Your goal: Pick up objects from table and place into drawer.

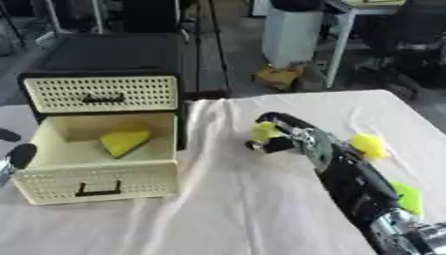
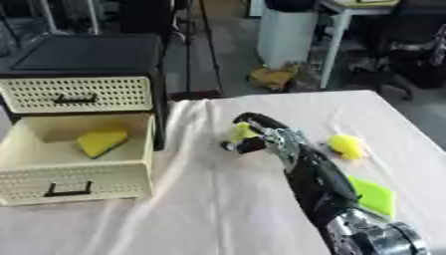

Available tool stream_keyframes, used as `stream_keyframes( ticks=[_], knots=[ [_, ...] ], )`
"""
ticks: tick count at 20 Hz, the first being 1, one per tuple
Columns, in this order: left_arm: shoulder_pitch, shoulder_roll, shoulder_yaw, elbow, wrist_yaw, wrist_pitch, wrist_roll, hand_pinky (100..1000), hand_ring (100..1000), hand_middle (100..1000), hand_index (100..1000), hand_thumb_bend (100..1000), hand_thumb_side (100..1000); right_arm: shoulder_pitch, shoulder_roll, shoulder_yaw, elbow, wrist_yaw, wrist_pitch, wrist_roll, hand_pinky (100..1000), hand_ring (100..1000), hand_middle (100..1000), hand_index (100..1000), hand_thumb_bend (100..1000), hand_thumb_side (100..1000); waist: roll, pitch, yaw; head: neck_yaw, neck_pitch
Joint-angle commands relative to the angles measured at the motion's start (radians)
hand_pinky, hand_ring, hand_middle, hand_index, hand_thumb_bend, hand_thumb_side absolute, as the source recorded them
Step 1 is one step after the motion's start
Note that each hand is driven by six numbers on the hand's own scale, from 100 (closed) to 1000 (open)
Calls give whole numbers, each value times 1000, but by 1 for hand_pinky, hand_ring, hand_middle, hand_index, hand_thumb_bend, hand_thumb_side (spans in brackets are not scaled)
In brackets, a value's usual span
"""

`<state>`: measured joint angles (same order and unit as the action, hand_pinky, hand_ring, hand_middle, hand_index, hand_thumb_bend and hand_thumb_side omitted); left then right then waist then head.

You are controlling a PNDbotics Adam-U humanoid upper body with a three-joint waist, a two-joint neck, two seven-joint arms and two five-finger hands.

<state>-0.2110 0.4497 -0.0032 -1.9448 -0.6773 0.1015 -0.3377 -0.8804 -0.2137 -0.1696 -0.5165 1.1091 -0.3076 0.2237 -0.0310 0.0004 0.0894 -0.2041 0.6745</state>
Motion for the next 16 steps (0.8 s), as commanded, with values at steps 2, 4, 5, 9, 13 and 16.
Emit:
stream_keyframes(
  ticks=[2,4,5,9,13,16],
  knots=[
    [-7,10,4,-21,4,-2,-4,100,100,100,725,536,1000,-23,-4,3,-4,71,3,9,845,992,958,920,494,533,4,-9,3,-4,1],
    [-6,9,4,-21,4,-1,-4,100,100,100,725,536,1000,-19,-3,1,-1,90,3,10,808,955,952,912,465,493,3,-9,5,-5,2],
    [-6,8,4,-22,5,-1,-5,100,100,100,725,536,1000,-17,-2,1,0,96,3,10,790,937,948,908,430,457,3,-9,5,-5,3],
    [-6,7,4,-22,6,-2,-6,100,100,100,725,535,1000,-8,-1,-2,9,105,8,8,727,889,934,893,249,260,1,-11,6,-6,2],
    [-2,8,4,-24,6,-3,-7,100,100,100,725,533,1000,3,0,-5,19,81,19,-1,610,823,898,856,100,100,2,-11,6,-7,2],
    [0,9,4,-25,7,-3,-6,100,100,100,725,530,1000,6,-2,-5,17,55,25,-16,515,745,872,839,100,100,2,-12,6,-7,1]
  ],
)
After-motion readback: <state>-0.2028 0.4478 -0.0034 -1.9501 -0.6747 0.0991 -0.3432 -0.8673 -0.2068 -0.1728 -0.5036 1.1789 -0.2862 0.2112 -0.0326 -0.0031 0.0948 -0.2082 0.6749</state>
